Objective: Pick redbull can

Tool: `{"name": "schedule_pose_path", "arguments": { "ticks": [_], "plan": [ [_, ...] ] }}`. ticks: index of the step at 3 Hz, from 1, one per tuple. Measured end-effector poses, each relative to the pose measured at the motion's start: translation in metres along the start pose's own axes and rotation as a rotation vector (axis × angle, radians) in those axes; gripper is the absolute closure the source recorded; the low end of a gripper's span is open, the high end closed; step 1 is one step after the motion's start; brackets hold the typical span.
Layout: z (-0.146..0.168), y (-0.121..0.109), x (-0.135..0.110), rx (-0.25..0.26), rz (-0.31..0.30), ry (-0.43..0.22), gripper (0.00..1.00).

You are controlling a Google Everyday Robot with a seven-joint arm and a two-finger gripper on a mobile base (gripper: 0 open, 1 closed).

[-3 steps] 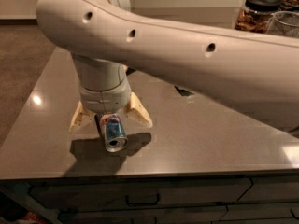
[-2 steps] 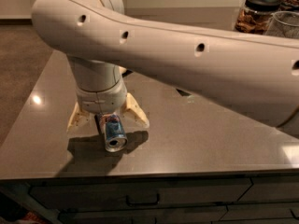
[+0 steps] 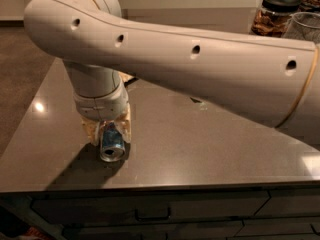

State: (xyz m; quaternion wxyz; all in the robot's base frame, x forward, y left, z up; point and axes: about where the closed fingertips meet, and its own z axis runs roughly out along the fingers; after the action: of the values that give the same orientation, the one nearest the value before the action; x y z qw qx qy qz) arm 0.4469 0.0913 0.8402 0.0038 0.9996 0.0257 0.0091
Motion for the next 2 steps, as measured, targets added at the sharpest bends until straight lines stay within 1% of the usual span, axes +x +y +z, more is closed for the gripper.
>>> {"name": "schedule_pose_path", "arguments": {
  "ticks": [1,2],
  "plan": [
    [-0.001,-0.001,0.004,-0.002,0.012,0.004,0.70],
    [-0.017,0.002,0.022,0.019,0.090,-0.045,0.99]
  ]
}}
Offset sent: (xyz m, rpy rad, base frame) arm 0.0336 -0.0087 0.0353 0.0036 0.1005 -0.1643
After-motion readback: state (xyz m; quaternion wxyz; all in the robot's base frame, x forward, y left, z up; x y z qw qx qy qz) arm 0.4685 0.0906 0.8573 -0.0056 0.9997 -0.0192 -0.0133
